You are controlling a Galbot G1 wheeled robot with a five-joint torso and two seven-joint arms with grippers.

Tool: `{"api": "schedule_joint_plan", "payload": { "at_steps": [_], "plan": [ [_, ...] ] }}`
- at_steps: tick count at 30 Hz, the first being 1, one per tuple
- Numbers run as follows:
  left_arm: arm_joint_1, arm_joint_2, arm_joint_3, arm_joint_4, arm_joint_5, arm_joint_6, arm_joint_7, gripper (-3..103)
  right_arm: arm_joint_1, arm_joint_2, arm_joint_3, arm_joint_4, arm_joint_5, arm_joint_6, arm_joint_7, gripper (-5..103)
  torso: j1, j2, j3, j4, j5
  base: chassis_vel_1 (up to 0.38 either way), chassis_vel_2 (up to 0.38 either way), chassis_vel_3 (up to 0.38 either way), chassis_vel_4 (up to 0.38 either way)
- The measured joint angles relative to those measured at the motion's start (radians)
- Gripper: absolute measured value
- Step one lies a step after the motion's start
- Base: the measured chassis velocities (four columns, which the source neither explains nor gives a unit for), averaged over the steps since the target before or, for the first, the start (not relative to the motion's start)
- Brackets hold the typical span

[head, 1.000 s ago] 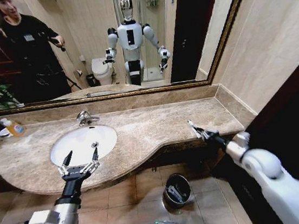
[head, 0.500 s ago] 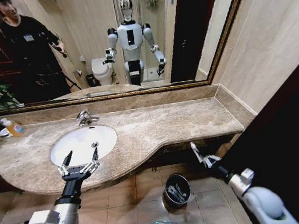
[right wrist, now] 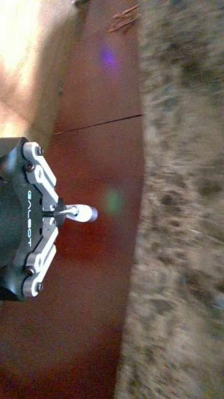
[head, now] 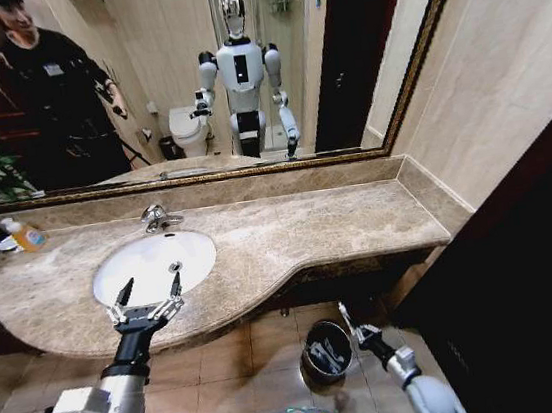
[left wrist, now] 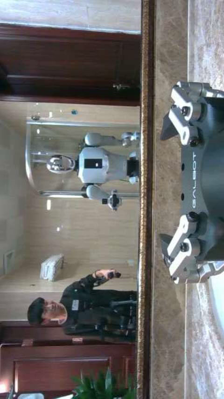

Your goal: Pick up the trash from the sink and place it in the trash bin.

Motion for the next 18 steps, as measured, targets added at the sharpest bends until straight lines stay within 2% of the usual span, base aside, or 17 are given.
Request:
{"api": "schedule_joint_plan", "payload": {
  "at_steps": [1,3,5,7,10,13,18],
  "plan": [
    [0.000,0.000,0.000,0.000,0.000,0.000,0.000,100,0.000,0.000,0.000,0.000,0.000,0.000,0.000,0,0.000,0.000,0.000,0.0000,0.0000,0.000,0.000,0.000,0.000],
    [0.000,0.000,0.000,0.000,0.000,0.000,0.000,100,0.042,-0.002,-0.052,-0.102,-0.018,0.038,0.083,0,0.000,0.000,0.000,0.0001,-0.0003,0.000,0.000,0.000,0.000],
    [0.000,0.000,0.000,0.000,0.000,0.000,0.000,100,0.052,-0.005,-0.063,-0.126,-0.019,0.048,0.100,0,0.000,0.000,0.000,0.0000,-0.0001,0.000,0.000,0.000,0.000],
    [0.000,0.000,0.000,0.000,0.000,0.000,0.000,100,0.099,0.000,-0.086,-0.240,-0.045,0.110,0.144,0,0.000,0.000,0.000,0.0000,-0.0005,0.000,0.000,0.000,0.000],
    [0.000,0.000,0.000,0.000,0.000,0.000,0.000,100,0.133,0.023,-0.086,-0.327,-0.073,0.148,0.168,0,0.000,0.000,0.000,0.0001,0.0003,0.000,0.000,0.000,0.000],
    [0.000,0.000,0.000,0.000,0.000,0.000,0.000,100,0.153,0.031,-0.092,-0.376,-0.073,0.162,0.188,0,0.000,0.000,0.000,-0.0001,-0.0007,0.000,0.000,0.000,0.000],
    [0.000,0.000,0.000,0.000,0.000,0.000,0.000,100,0.182,0.052,-0.092,-0.423,-0.073,0.177,0.200,0,0.000,0.000,0.000,0.0000,-0.0002,0.000,0.000,0.000,0.000]
  ]
}}
